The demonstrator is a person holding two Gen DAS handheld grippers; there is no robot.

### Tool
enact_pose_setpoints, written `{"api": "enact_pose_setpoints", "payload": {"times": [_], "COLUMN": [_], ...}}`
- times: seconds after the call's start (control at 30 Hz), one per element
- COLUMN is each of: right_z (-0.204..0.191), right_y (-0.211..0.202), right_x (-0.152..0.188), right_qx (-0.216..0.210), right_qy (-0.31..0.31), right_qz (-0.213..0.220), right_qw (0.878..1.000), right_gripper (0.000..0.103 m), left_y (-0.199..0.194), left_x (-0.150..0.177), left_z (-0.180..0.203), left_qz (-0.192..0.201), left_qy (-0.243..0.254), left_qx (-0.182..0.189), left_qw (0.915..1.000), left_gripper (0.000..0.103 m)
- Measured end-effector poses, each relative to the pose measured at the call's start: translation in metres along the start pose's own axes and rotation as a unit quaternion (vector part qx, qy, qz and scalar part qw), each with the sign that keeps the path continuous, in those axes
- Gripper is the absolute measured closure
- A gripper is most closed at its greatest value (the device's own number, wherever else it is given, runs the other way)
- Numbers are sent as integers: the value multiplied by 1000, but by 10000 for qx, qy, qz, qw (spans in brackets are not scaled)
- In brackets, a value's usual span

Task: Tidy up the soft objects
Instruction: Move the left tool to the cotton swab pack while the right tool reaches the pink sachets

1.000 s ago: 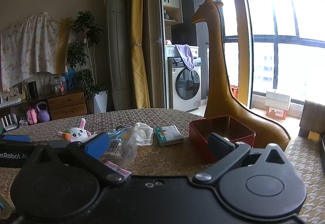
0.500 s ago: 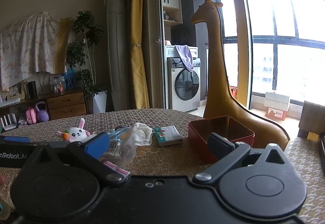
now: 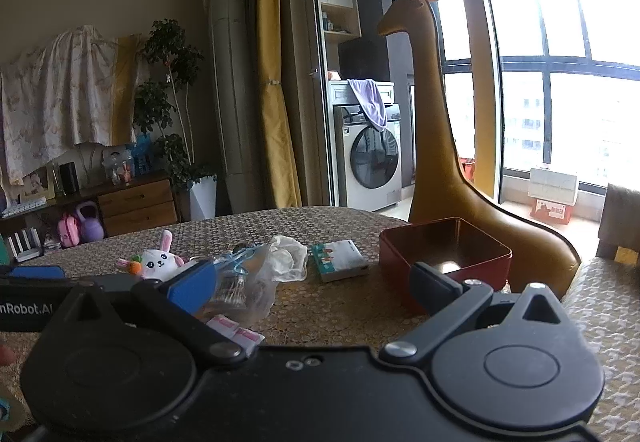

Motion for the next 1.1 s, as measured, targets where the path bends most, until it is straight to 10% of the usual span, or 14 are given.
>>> {"api": "enact_pose_setpoints", "payload": {"times": [0.6,1.1], "right_z": [-38,-61], "right_y": [73,127], "right_x": [10,44], "right_qx": [-745,-1588], "right_qy": [-697,-1926], "right_qz": [-550,-1468], "right_qw": [9933,9572], "right_gripper": [2,21], "left_y": [76,148], "left_x": [-7,17], "left_z": [-53,-84], "left_qz": [-449,-1057], "left_qy": [-132,-127], "left_qx": [-223,-352], "left_qw": [9987,9937], "left_gripper": [0,0]}}
Point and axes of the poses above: each gripper's, at about its wrist camera, not at the fingertips, and y roughly the way its jaws point, z to its right, x to its underside, the point moved 7 cm from there along y, roughly the way its jaws point, and after that the axes turned 9 degrees about x, right-handed, at the moved point
